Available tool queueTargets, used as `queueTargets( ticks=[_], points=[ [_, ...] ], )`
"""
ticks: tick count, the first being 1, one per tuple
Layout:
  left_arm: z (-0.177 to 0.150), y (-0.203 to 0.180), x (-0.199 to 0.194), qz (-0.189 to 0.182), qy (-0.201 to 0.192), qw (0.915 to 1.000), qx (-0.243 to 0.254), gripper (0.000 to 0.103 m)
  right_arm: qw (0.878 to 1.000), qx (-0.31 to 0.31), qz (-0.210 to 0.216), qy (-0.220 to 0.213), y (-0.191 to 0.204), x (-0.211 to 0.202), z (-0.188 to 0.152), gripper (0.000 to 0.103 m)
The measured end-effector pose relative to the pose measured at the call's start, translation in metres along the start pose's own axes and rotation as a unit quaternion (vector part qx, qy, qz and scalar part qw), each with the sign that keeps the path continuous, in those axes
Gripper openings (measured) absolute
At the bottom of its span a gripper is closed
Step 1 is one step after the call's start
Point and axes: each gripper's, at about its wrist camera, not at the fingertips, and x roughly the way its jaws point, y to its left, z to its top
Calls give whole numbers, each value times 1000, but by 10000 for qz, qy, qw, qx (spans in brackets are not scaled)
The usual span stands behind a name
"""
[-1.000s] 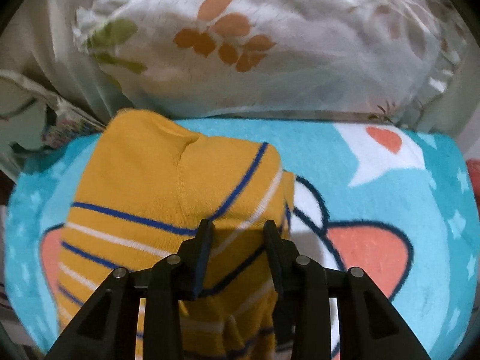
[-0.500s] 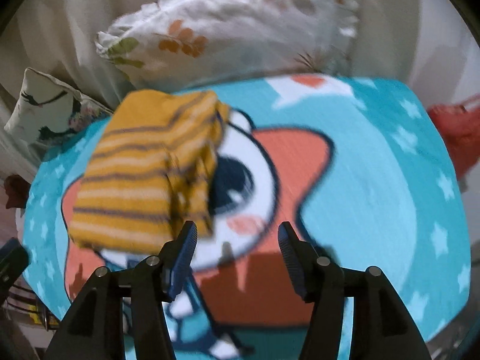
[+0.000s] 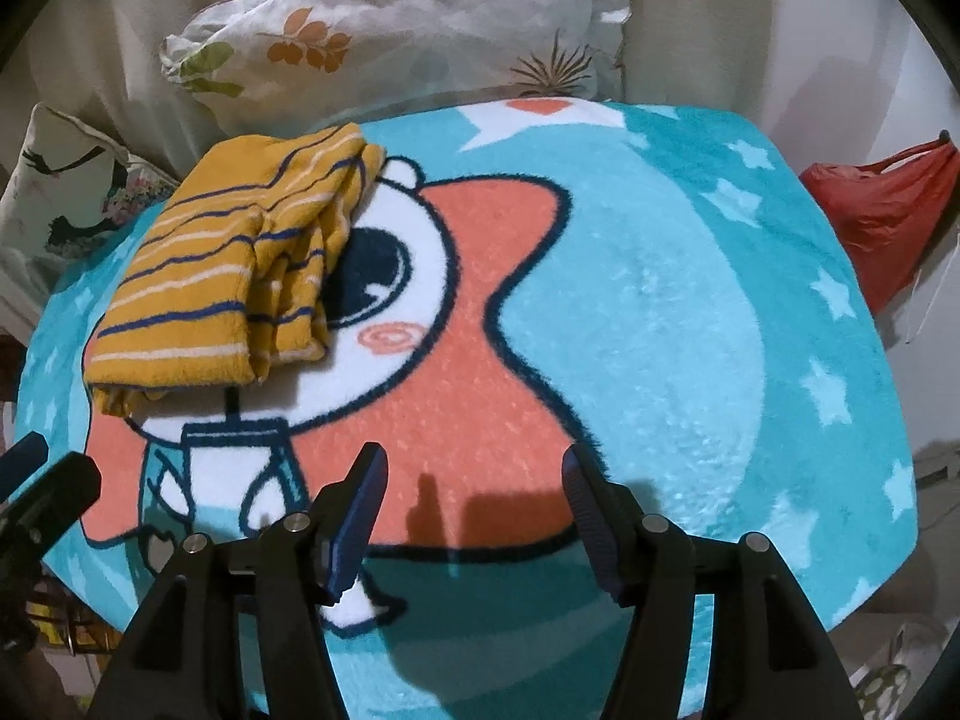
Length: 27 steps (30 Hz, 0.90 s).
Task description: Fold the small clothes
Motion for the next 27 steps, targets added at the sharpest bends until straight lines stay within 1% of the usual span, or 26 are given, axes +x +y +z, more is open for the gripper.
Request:
queueTargets(
  ticks=[4, 13, 20, 27],
  points=[
    [-1, 12, 1, 167, 53, 9997, -175, 100, 9998, -142, 131, 44, 13, 7, 2, 65],
    [-8, 49, -2, 527, 127, 9966, -619, 100, 9970, -640, 425, -23, 57, 17, 13, 66],
    [-11, 62, 0, 563, 221, 9951, -780, 100, 9944, -881, 565, 135, 79, 28, 13, 66],
    [-12, 57, 5, 448, 303, 9959, -720, 100, 9952, -833, 483, 145, 75, 29, 11, 66]
  ],
)
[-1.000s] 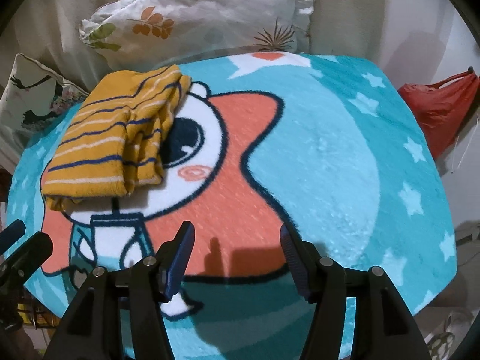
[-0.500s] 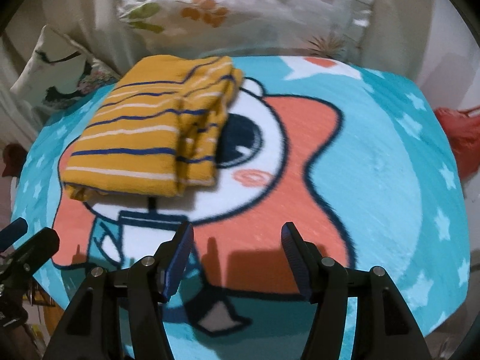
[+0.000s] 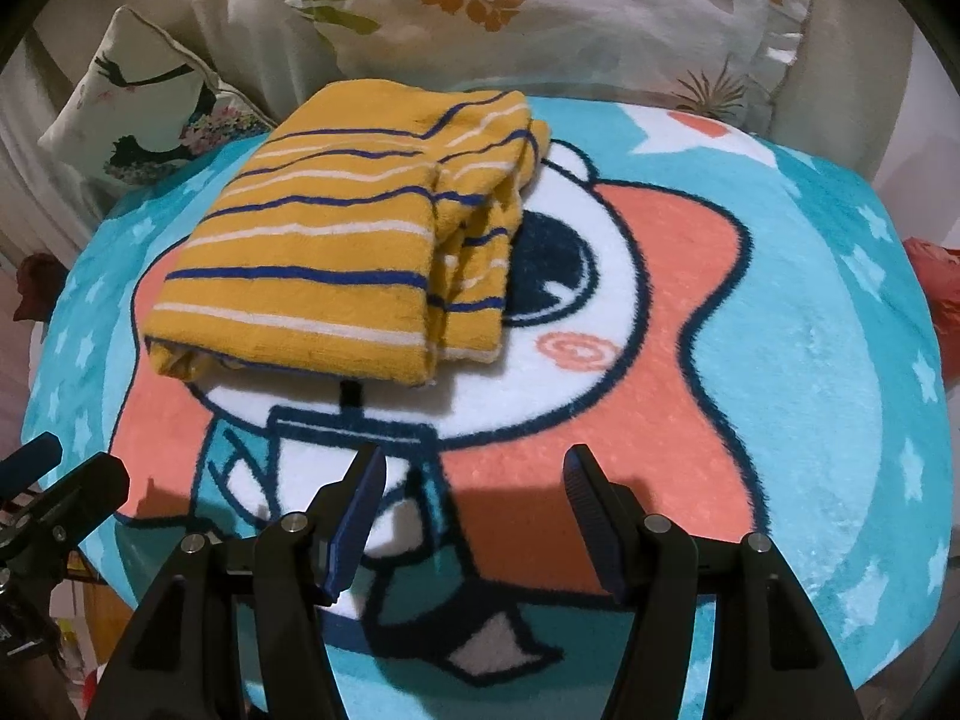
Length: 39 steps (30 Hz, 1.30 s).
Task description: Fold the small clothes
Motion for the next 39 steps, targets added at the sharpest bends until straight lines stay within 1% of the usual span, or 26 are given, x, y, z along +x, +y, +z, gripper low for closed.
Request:
queueTargets(
  ticks=[10, 17, 23, 39],
  points=[
    [-2, -19, 6, -255, 110, 9995, 181, 100, 9995, 228, -229, -44, -20, -9, -8, 68],
    [-2, -27, 10, -345, 198, 9988, 275, 100, 9989, 367, -296, -28, -30, -10, -11, 68],
    [-2, -25, 11, -337, 224, 9989, 242, 100, 9992, 311, -262, -36, -27, -9, -10, 69],
    [-3, 2, 12, -224, 278, 9993, -115, 100, 9999, 39, -107, -26, -1, -2, -3, 71]
  ],
)
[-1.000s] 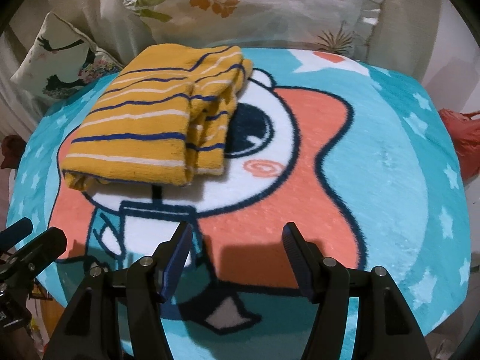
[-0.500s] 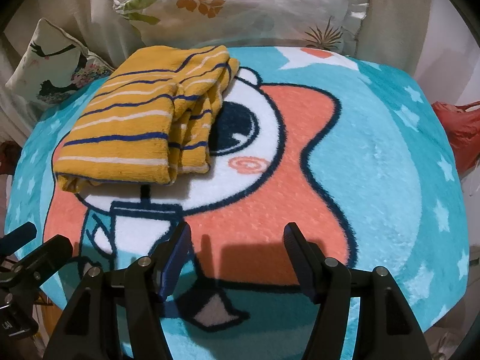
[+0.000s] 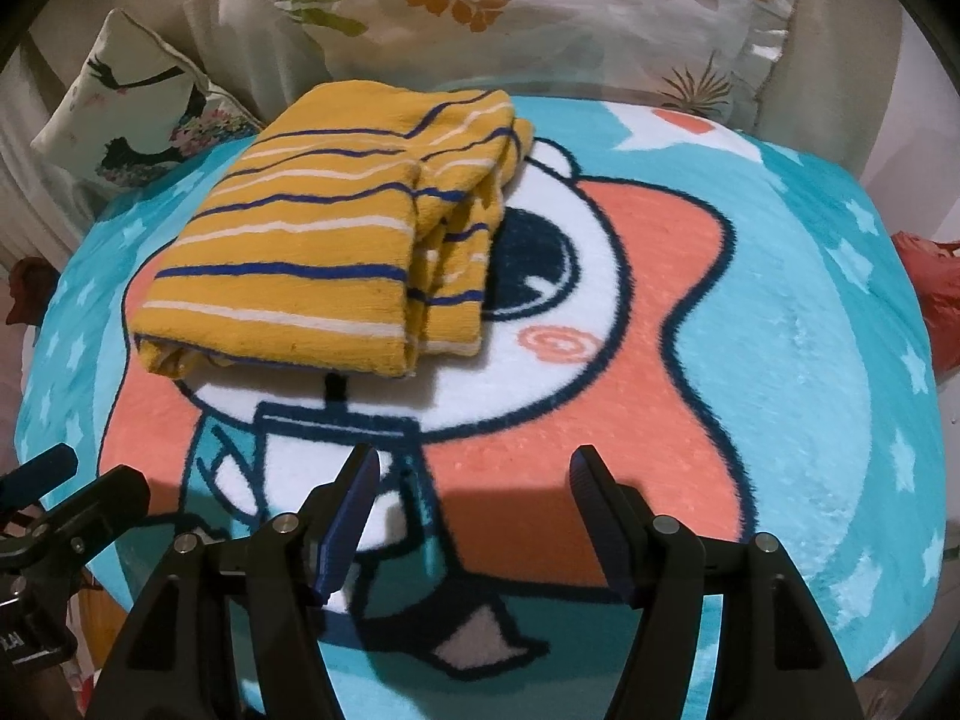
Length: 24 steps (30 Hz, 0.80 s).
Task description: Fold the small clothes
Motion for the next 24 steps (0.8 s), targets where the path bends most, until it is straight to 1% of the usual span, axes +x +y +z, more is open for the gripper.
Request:
queueTargets(
  ticks=[8, 24],
  points=[
    [-2, 2, 1, -37, 35, 10000, -12, 99, 10000, 4, -31, -1, 2, -2, -3, 71],
    [-1, -11, 8, -132, 150, 9997, 103, 100, 9997, 179, -166, 50, -14, -3, -7, 71]
  ],
)
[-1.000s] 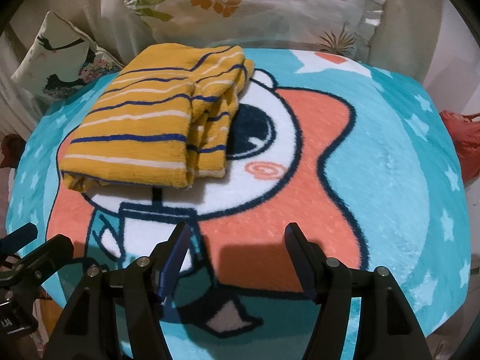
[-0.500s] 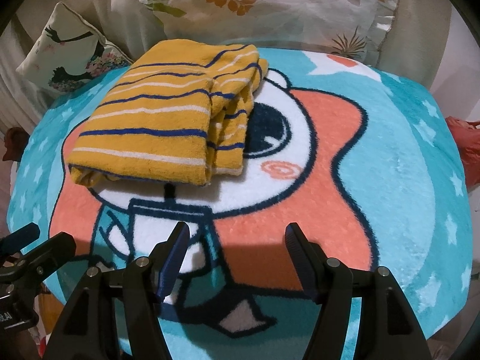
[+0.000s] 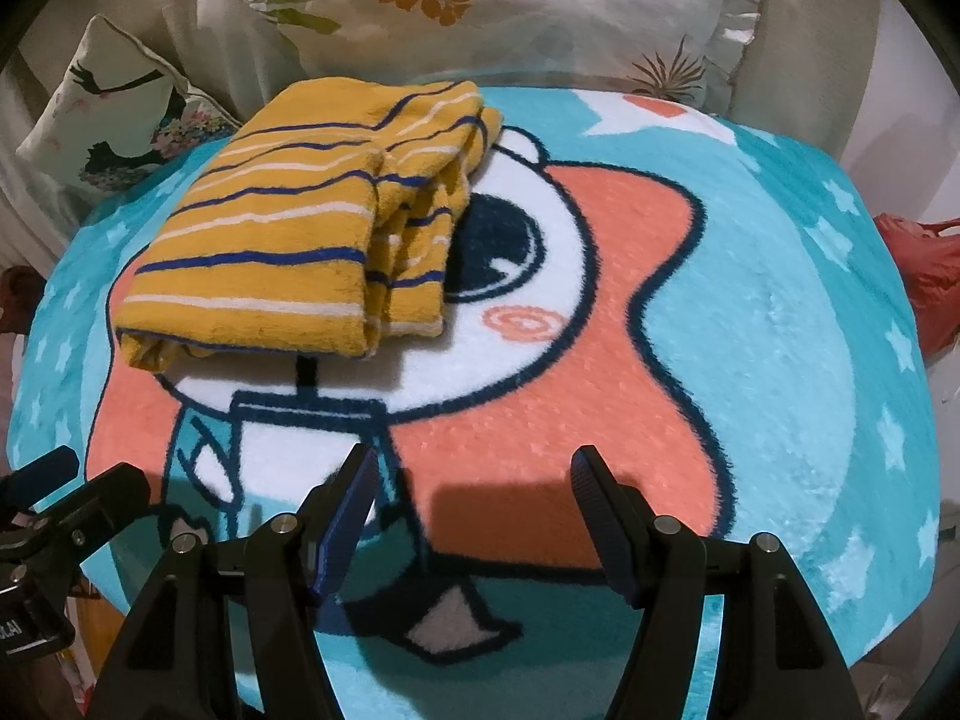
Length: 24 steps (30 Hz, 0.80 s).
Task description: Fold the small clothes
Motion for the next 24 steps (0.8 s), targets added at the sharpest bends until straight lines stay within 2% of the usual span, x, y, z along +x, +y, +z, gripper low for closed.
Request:
queueTargets(
  ticks=[24],
  points=[
    [3, 4, 6, 20, 87, 9999, -104, 100, 10000, -37, 5, 38, 5, 3, 1, 72]
  ],
)
